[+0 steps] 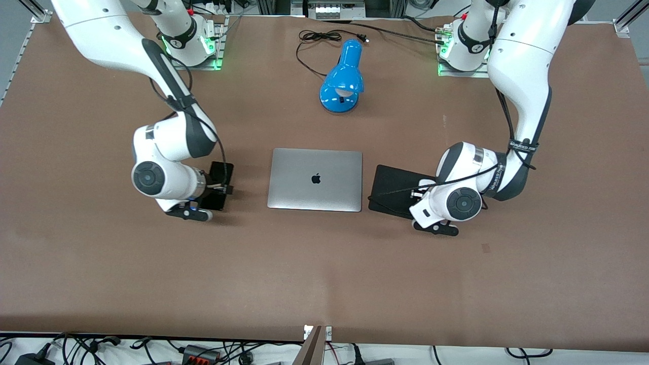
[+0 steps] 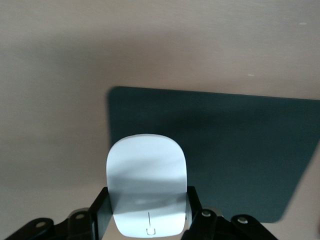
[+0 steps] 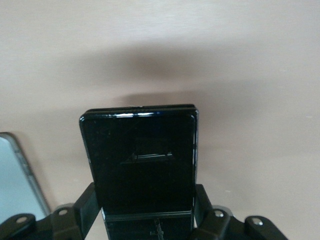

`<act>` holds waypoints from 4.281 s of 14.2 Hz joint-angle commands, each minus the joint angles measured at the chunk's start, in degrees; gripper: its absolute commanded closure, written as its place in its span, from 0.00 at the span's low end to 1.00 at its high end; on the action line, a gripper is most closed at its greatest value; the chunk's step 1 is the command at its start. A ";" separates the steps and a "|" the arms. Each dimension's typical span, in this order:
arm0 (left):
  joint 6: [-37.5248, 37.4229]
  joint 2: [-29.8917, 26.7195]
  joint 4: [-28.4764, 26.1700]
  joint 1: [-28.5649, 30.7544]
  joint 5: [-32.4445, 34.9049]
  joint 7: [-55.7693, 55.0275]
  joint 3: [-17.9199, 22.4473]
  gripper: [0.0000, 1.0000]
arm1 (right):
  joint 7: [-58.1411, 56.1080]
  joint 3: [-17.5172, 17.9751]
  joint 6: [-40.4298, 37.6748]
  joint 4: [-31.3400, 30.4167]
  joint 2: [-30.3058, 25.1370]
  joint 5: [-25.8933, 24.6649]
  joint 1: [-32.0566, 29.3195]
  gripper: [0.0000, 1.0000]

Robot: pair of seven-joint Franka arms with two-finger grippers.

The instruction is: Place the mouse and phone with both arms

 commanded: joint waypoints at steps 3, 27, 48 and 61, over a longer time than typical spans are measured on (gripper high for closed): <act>2.91 1.49 0.49 -1.97 -3.52 -0.07 0.36 0.41 | 1.07 -0.18 -0.68 3.06 3.46 1.02 1.50 0.80; -0.94 -3.77 0.66 2.67 -2.64 -2.00 1.24 0.00 | 3.97 0.35 1.25 6.67 8.91 3.57 6.33 0.01; -20.99 -25.47 6.57 11.91 2.20 1.25 0.80 0.00 | -15.71 -0.53 -35.12 28.11 -9.54 -5.48 -10.45 0.00; -18.44 -34.37 -1.90 11.82 2.37 0.11 1.59 0.00 | -24.59 -11.96 -34.18 27.59 -17.37 -3.11 -9.05 0.00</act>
